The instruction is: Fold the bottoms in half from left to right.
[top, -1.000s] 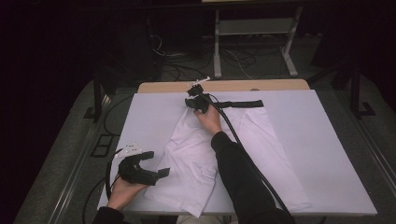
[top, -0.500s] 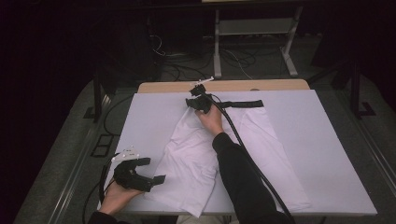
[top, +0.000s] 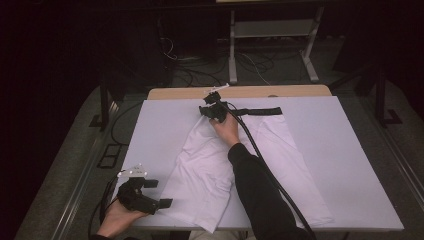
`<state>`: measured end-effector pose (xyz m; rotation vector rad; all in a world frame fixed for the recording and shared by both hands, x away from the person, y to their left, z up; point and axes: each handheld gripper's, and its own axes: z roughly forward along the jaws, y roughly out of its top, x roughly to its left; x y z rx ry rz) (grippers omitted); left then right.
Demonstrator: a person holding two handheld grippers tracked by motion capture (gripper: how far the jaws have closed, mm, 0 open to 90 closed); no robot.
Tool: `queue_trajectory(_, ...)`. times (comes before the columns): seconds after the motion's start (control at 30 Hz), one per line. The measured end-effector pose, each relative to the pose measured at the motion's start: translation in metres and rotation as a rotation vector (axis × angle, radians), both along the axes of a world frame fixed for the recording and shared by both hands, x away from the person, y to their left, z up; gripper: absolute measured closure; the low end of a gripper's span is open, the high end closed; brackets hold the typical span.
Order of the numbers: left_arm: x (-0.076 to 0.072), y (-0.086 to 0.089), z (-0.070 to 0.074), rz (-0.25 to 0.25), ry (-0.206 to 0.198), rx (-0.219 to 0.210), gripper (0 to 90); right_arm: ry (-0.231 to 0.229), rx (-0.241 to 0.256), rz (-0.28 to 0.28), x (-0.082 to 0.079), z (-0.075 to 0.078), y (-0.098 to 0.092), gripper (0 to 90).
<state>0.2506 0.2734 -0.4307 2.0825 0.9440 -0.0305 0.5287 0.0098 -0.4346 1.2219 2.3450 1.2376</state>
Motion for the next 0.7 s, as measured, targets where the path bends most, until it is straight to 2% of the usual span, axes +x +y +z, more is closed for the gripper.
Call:
queue_trajectory(0.37,-0.014,0.014,-0.01,0.002,0.073,0.013,0.0,-0.021,-0.013,0.006,-0.004,0.002,0.001,85.6)
queue_trajectory(0.53,-0.019,0.016,-0.012,0.006,0.083,0.024,0.0,-0.02,-0.01,0.005,-0.004,0.002,0.002,85.6)
queue_trajectory(0.7,-0.022,0.016,-0.013,-0.005,0.104,0.008,13.1,-0.023,-0.01,0.007,-0.004,0.001,0.002,85.6)
